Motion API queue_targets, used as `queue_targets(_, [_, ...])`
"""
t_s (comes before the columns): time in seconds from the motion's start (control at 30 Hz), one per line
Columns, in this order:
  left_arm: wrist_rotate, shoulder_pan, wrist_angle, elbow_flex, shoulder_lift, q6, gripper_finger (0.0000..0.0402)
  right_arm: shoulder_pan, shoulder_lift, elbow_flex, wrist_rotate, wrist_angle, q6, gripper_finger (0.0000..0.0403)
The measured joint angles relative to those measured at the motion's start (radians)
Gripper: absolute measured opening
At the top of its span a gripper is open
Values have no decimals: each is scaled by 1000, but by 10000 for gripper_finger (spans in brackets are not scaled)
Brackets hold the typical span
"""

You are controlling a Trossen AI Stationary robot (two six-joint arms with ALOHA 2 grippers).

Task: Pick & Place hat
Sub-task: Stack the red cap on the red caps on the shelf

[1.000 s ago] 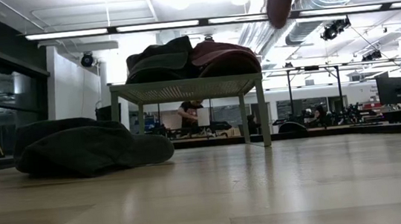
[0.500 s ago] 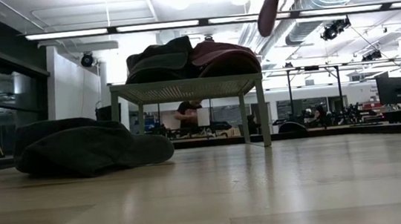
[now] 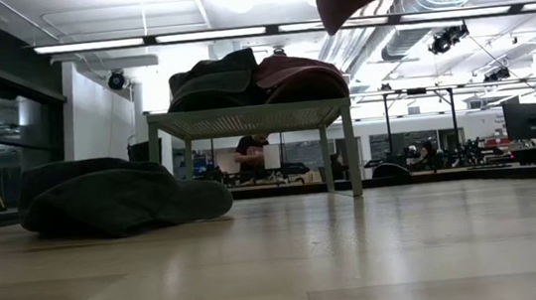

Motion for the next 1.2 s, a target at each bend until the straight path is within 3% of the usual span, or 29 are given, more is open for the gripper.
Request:
queue_targets(0.17, [-45,0,116,0,-1,81,4,0,12,0,-20,-62,57,108])
queue_targets(0.43, [-17,0,205,1,-1,212,4,0,45,0,2,-61,40,117])
queue_targets(0.87, [35,0,219,2,-20,216,4,0,93,0,18,-4,-8,240])
queue_targets(1.2, [91,-1,211,2,-46,213,4,0,128,0,-31,108,-104,232])
